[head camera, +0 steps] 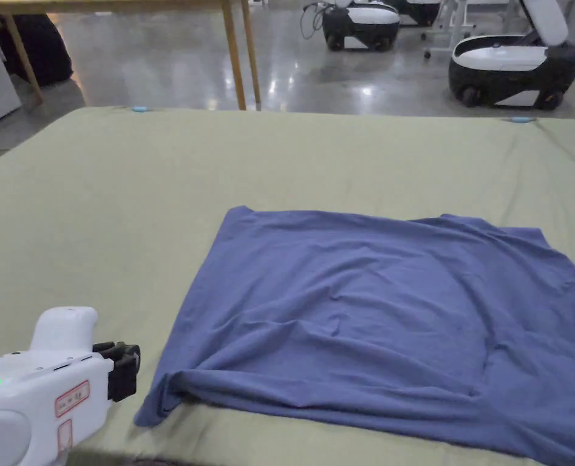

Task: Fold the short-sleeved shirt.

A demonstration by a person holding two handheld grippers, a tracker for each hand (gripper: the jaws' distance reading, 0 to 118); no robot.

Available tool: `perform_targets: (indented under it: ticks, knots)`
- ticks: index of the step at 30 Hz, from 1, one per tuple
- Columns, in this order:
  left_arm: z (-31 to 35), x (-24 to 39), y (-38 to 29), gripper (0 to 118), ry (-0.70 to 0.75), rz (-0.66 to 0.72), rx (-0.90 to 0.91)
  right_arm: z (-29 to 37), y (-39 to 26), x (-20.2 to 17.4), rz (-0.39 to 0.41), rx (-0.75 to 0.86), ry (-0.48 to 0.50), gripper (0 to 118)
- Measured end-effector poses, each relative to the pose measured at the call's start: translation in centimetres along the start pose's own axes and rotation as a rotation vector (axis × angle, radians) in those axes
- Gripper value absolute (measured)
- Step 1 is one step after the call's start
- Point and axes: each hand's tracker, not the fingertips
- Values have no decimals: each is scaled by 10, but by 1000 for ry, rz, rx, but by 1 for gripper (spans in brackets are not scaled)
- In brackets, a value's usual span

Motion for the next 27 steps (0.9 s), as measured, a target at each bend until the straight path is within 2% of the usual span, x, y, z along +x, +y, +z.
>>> perform_targets:
  ticks: [1,2,3,4,5,12,13,14,15,16,17,18,19,20,21,22,23,25,26,27]
  knots:
    - [0,0,-1,0,-4,0,-21,0,0,0,3,-1,-3,1]
    - [-4,-8,-2,7,-11,-3,-42,-1,-1,0,13,-5,-11,1]
    - [-6,-12,-4,28,-33,-7,-55,-1,-2,1,19,-10,-11,1]
    - [-8,-13,-6,85,-55,-3,-93,-2,-3,3,17,-13,-9,1]
    - [-12,-12,-7,113,-71,-1,-130,-4,-3,5,11,-25,-8,1]
    - [-52,-4,-12,108,-58,-100,-209,-17,-14,13,41,-85,2,1]
    - [-58,-2,-11,99,-52,-95,-214,-20,-15,15,27,-106,-3,1]
    - [-61,-2,-10,81,-61,-101,-227,-21,-16,18,3,-112,-5,1]
    - [-62,-2,-10,57,-57,-99,-217,-22,-17,22,-15,-120,4,1]
    - [-64,-3,-9,26,-59,-95,-214,-24,-18,25,-20,-133,4,1]
    - [-65,-4,-8,11,-70,-88,-212,-25,-18,28,-17,-138,5,1]
    - [-64,-2,-8,6,-97,-64,-226,-25,-18,30,-17,-143,4,2]
    - [-61,1,-8,5,-102,-58,-230,-24,-19,32,-16,-144,9,21]
    - [-59,2,-9,5,-99,-60,-221,-28,-20,37,-15,-156,22,58]
    - [-57,3,-9,5,-93,-69,-217,-32,-21,39,-14,-185,41,101]
    - [-55,6,-10,5,-92,-71,-220,-38,-24,40,-2,-230,51,118]
    - [-54,6,-10,5,-91,-64,-220,-38,-27,41,-3,-193,67,115]
    - [-54,7,-10,5,-89,-60,-224,-45,-29,34,36,-255,49,113]
    - [-55,7,-11,5,-84,-62,-226,-49,-31,34,46,-264,63,109]
    - [-55,7,-11,5,-82,-54,-223,-53,-33,35,56,-274,74,98]
